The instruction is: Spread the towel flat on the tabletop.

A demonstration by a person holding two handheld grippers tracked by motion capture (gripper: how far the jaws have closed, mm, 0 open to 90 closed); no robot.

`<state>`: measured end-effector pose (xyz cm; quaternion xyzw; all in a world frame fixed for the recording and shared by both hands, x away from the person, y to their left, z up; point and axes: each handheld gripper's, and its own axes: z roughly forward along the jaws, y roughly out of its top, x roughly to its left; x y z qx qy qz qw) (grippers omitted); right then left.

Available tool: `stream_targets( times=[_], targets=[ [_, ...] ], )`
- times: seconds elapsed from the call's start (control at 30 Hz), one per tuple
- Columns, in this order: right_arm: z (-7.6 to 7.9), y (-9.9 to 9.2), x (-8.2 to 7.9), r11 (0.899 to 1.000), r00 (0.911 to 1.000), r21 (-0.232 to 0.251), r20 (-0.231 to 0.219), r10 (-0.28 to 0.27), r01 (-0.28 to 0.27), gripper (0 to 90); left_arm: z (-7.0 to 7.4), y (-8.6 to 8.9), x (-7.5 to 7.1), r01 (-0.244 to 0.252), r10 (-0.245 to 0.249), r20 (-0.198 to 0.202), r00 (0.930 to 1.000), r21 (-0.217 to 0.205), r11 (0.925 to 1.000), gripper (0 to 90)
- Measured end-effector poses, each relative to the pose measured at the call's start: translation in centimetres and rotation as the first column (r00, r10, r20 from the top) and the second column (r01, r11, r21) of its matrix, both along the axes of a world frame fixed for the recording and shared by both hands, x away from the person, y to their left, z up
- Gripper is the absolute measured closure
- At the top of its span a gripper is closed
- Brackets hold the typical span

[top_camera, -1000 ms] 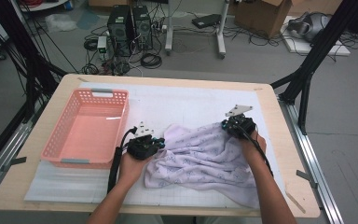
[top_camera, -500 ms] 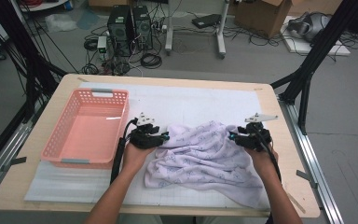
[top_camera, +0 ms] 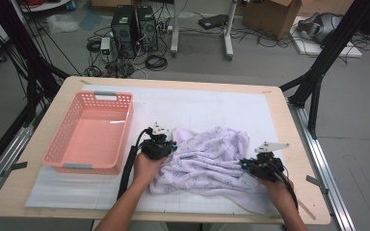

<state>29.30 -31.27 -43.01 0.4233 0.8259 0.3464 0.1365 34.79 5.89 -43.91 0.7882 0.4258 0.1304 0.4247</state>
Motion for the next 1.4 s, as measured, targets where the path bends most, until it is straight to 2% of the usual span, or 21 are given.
stream_targets(
  times=[0.13,0.3,0.37,0.43,0.47,0.5,0.6,0.7,0.77,0.83,0.9,0.97,1.03,1.07,1.1,1.13,1.17,1.23,1.27,1.33,1.4],
  targets=[
    [0.4,-1.6,-2.6,0.999,0.9997,0.032,-0.025,0.001,0.000,87.3,0.1,1.0,-1.4,0.006,-0.006,0.012,0.9999,-0.005,1.0000,83.8],
    [0.1,-2.5,-4.7,0.998,0.9971,0.061,-0.075,0.005,0.000,86.6,-0.1,2.2,-2.5,0.020,-0.020,0.008,0.9998,-0.029,0.9994,82.8],
    [0.4,-2.4,-5.0,0.998,0.9972,0.063,-0.071,0.020,-0.016,82.6,0.2,2.7,-2.3,0.018,-0.016,0.042,0.9990,-0.053,0.9984,76.8],
    [1.1,-2.3,-4.8,0.997,0.9994,0.071,-0.032,0.014,-0.012,75.8,0.6,2.9,-1.7,-0.003,0.007,0.046,0.9989,-0.070,0.9975,62.3],
    [1.7,-2.3,-4.4,0.996,1.0000,0.087,-0.001,0.002,-0.001,71.3,0.8,3.0,-1.2,-0.021,0.025,0.047,0.9986,-0.096,0.9952,59.6],
    [2.5,-2.4,-3.6,0.994,0.9983,0.104,0.053,-0.024,0.018,70.7,0.9,3.0,-0.9,-0.028,0.034,0.049,0.9982,-0.108,0.9938,58.2],
    [3.9,-2.6,-1.1,0.993,0.9887,0.108,0.132,-0.071,0.057,72.3,1.3,2.8,0.7,-0.049,0.055,0.036,0.9978,-0.140,0.9890,56.7],
    [4.4,-2.7,2.4,0.990,0.9827,0.110,0.150,-0.109,0.093,72.3,1.3,2.2,2.3,-0.056,0.061,0.031,0.9977,-0.132,0.9896,56.1],
    [4.3,-2.4,4.7,0.989,0.9842,0.102,0.128,-0.123,0.110,65.8,1.0,1.7,3.1,-0.050,0.051,0.007,0.9987,-0.118,0.9917,55.0],
    [4.0,-1.9,6.7,0.989,0.9902,0.114,0.088,-0.109,0.099,59.1,0.7,1.1,3.7,-0.048,0.047,-0.012,0.9988,-0.103,0.9935,53.7],
    [3.3,-1.0,8.1,0.990,0.9985,0.133,0.034,-0.044,0.039,54.5,0.2,0.5,4.1,-0.036,0.033,-0.033,0.9989,-0.088,0.9955,52.9],
    [2.6,0.2,8.9,0.995,0.9996,0.097,-0.021,0.019,-0.017,54.2,-0.3,-0.1,4.1,-0.024,0.020,-0.050,0.9985,-0.074,0.9970,53.1],
    [1.9,1.1,9.3,0.997,0.9963,0.065,-0.070,0.050,-0.045,59.2,-0.5,-0.5,4.0,-0.017,0.015,-0.055,0.9984,-0.044,0.9989,55.5],
    [1.5,1.5,9.4,0.999,0.9955,0.025,-0.083,0.047,-0.045,70.4,-0.6,-0.6,4.0,-0.014,0.013,-0.053,0.9985,-0.033,0.9994,60.0],
    [1.4,1.6,9.4,0.998,0.9938,0.011,-0.093,0.060,-0.059,80.4,-0.6,-0.7,3.9,-0.012,0.011,-0.055,0.9984,-0.025,0.9996,64.7],
    [1.4,1.8,9.4,0.997,0.9927,0.006,-0.093,0.076,-0.076,85.2,-0.5,-0.8,3.8,-0.005,0.004,-0.054,0.9985,-0.006,1.0000,74.2],
    [1.5,1.9,9.2,0.997,0.9934,-0.007,-0.084,0.079,-0.079,85.9,-0.4,-0.8,3.7,-0.008,0.009,-0.039,0.9992,0.011,0.9999,84.2],
    [2.4,1.7,8.8,0.998,0.9982,-0.011,-0.016,0.058,-0.058,86.4,0.1,-0.5,3.6,-0.051,0.052,-0.009,0.9986,0.010,0.9986,85.8],
    [2.8,1.5,8.6,0.999,0.9986,-0.004,0.016,0.051,-0.051,86.4,0.6,-0.2,3.5,-0.090,0.090,0.023,0.9957,-0.006,0.9959,86.0],
    [3.8,1.3,7.8,0.999,0.9940,-0.001,0.099,0.047,-0.047,86.3,1.2,0.4,3.4,-0.129,0.130,0.053,0.9900,-0.033,0.9911,86.0],
    [4.3,1.4,7.0,0.998,0.9887,0.012,0.138,0.060,-0.062,86.2,1.5,0.9,3.2,-0.138,0.140,0.068,0.9878,-0.028,0.9900,85.9]
  ],
)
